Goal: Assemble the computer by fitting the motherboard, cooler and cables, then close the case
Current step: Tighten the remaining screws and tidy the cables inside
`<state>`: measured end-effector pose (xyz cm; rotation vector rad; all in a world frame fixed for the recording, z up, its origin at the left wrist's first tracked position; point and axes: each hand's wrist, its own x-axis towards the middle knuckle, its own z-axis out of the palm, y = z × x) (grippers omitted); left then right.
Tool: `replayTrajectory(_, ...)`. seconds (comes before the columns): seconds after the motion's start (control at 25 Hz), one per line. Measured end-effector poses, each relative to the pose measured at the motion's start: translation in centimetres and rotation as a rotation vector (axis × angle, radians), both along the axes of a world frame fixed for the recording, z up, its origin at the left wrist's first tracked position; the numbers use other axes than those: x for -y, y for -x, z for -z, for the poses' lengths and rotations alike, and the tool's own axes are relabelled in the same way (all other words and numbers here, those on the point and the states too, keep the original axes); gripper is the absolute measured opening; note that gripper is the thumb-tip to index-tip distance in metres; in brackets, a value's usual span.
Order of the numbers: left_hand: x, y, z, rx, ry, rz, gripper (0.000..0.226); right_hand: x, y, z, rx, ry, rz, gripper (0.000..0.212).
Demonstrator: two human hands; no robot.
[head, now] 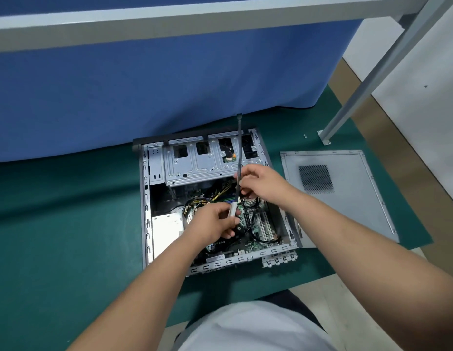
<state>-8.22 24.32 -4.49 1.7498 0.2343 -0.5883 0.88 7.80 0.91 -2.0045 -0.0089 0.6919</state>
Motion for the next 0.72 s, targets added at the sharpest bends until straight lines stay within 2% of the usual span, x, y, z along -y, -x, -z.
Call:
replayTrajectory(0.12,-0.3,-0.9,0.8,0.043,-0.02,-0.019,0.014,0.6,-1.5,0.4,0.088,0.036,-0.052,0.033)
replayTrajectory(0.28,-0.2,-2.3,2.0,0.087,-0.078,-0.025,0.022,1.3,-3.5,2.4,0.352,0.184,-0.161,0.05)
replayTrajectory(0.44,0.4,-3.7,3.6,0.162,-0.144,-0.009,0.024,1.4,-7.1,4.8,0.671,0.579,-0.372,0.053)
replayTrajectory(0.52,0.7,-4.2,4.2,0.222,-0.215,0.003,0.018,1.0,-8.5,6.0,0.729,0.775,-0.508,0.057)
replayTrajectory(0.6,0.9,-4.4,4.7,0.297,-0.321,0.006,0.017,0.9,-8.8,7.3,0.794,0.893,-0.535,0.06)
replayTrajectory(0.72,1.7,-4.3,5.2,0.418,-0.428,0.029,0.021,1.0,-8.7,8.1,0.842,0.881,-0.487,0.063)
